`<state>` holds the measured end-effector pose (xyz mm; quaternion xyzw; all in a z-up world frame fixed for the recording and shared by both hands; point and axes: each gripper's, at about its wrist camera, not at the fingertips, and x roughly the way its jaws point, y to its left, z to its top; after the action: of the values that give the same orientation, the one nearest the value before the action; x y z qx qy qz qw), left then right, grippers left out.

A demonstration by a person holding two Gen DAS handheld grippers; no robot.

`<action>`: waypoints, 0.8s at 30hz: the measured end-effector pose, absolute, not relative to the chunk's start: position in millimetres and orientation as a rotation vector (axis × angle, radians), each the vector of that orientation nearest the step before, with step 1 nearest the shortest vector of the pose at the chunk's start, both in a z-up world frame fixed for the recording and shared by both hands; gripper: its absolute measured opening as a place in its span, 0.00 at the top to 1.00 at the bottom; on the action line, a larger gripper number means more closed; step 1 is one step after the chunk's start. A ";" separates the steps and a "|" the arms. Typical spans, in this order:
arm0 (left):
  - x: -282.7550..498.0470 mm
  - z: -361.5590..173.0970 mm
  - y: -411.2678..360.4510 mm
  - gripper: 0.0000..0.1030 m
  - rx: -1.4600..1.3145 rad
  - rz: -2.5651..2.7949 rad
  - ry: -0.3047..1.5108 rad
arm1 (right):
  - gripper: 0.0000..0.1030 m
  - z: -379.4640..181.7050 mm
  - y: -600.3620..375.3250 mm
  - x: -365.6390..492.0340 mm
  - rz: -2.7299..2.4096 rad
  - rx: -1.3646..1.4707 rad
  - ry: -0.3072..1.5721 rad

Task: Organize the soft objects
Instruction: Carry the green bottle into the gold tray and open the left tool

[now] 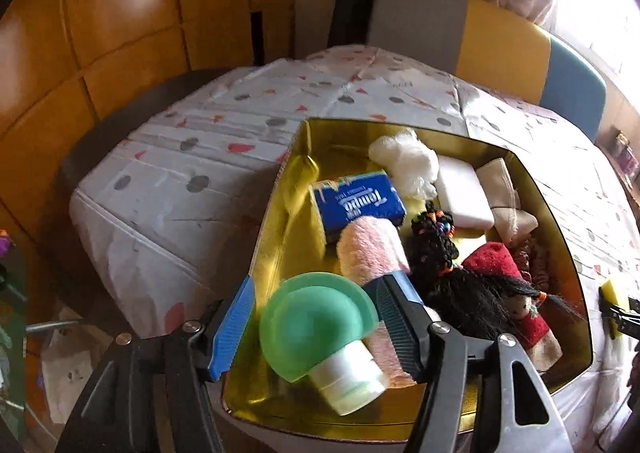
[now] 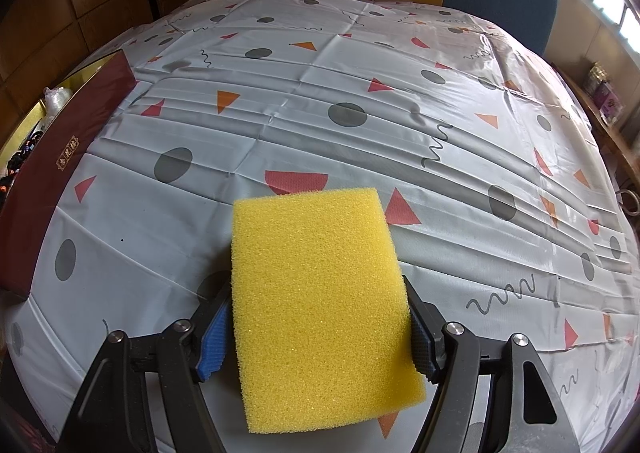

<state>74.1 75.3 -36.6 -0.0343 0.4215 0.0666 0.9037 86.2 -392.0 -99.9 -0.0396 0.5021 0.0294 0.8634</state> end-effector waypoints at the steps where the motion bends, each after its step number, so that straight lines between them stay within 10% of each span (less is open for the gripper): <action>1: 74.0 -35.9 73.6 0.37 -0.066 0.137 0.871 | 0.29 -100.2 -392.2 86.6 0.062 -0.084 1.053; 24: 46.0 -20.8 54.6 0.37 -0.106 0.082 0.822 | 0.30 -99.6 -389.4 85.2 0.034 -0.082 1.054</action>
<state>46.0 54.6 -20.8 -0.0514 0.3992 0.0401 0.9145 85.2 -389.4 -99.6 -0.0390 0.5028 0.0162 0.8634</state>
